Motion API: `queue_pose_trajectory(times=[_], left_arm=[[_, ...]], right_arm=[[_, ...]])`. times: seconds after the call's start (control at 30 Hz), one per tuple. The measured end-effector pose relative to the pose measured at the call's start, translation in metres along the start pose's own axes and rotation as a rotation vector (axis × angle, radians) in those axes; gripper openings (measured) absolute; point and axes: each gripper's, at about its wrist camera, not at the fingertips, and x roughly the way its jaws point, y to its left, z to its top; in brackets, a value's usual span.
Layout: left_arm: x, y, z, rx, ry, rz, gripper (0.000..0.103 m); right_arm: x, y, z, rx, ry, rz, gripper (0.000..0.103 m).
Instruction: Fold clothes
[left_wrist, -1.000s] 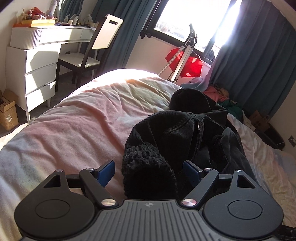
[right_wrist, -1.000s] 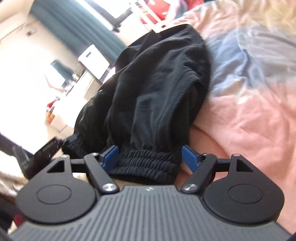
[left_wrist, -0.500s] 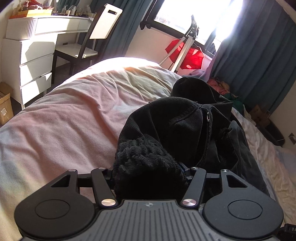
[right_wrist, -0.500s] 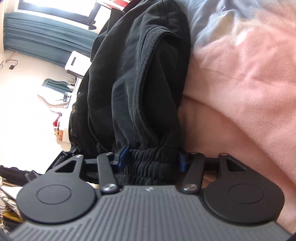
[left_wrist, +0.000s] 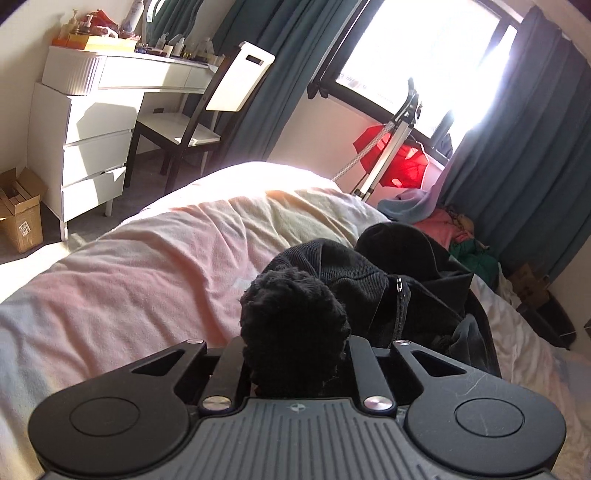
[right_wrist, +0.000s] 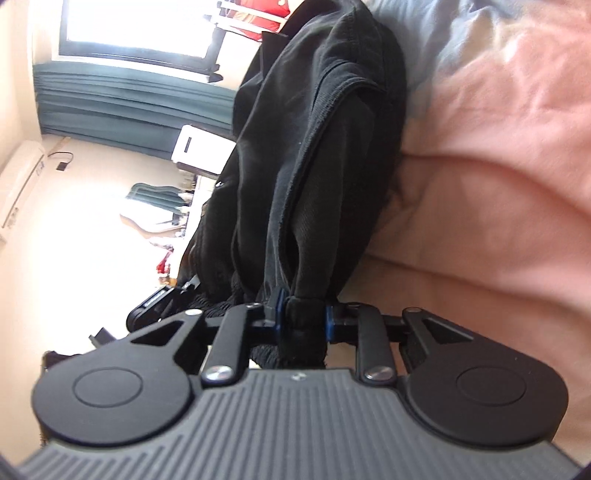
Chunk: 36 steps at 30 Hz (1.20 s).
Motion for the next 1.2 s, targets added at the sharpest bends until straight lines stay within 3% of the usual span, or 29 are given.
queue_pose_trajectory(times=[0.1,0.2,0.27,0.37,0.47,0.57,0.63,0.77,0.83,0.87,0.9,1.0,1.07,1.2], left_arm=[[-0.002,0.008,0.052,0.003,-0.036,0.013,0.014],[-0.004,0.018,0.107,0.024,-0.079,0.040,0.014],[-0.001,0.030,0.144,0.030,-0.098,0.075,0.014],[0.018,0.052,0.185,0.115,-0.121,0.160,0.014],[0.055,0.080,0.196,0.182,-0.111,0.272,0.015],[0.104,0.132,0.184,0.103,-0.032,0.335,0.015],[0.125,0.151,0.170,0.087,0.000,0.348,0.016],[0.151,0.168,0.152,0.092,0.040,0.362,0.018],[0.146,0.169,0.152,0.089,0.045,0.379,0.025],[0.142,0.167,0.152,0.090,0.049,0.405,0.040],[0.136,0.165,0.153,0.088,0.057,0.421,0.062],[0.112,0.155,0.148,0.100,0.056,0.449,0.082],[0.089,0.142,0.143,0.128,0.035,0.453,0.094],[0.038,0.103,0.129,0.210,-0.018,0.429,0.099]], right_arm=[[0.023,0.019,-0.020,0.017,0.039,0.088,0.023],[0.076,0.044,-0.045,0.009,0.122,0.148,0.023],[0.116,0.060,-0.059,0.007,0.178,0.196,0.023],[0.174,0.084,-0.079,-0.017,0.254,0.248,0.023],[0.229,0.095,-0.095,-0.033,0.335,0.244,0.023],[0.268,0.088,-0.113,-0.061,0.387,0.169,0.023],[0.280,0.079,-0.118,-0.101,0.409,0.101,0.023],[0.280,0.068,-0.112,-0.090,0.438,0.131,0.024],[0.271,0.079,-0.113,-0.165,0.441,0.128,0.027],[0.267,0.084,-0.113,-0.202,0.442,0.126,0.030],[0.274,0.092,-0.108,-0.270,0.455,0.121,0.034],[0.257,0.107,-0.115,-0.353,0.535,0.153,0.057],[0.236,0.120,-0.117,-0.424,0.514,0.156,0.075],[0.189,0.147,-0.115,-0.571,0.439,0.111,0.078]])
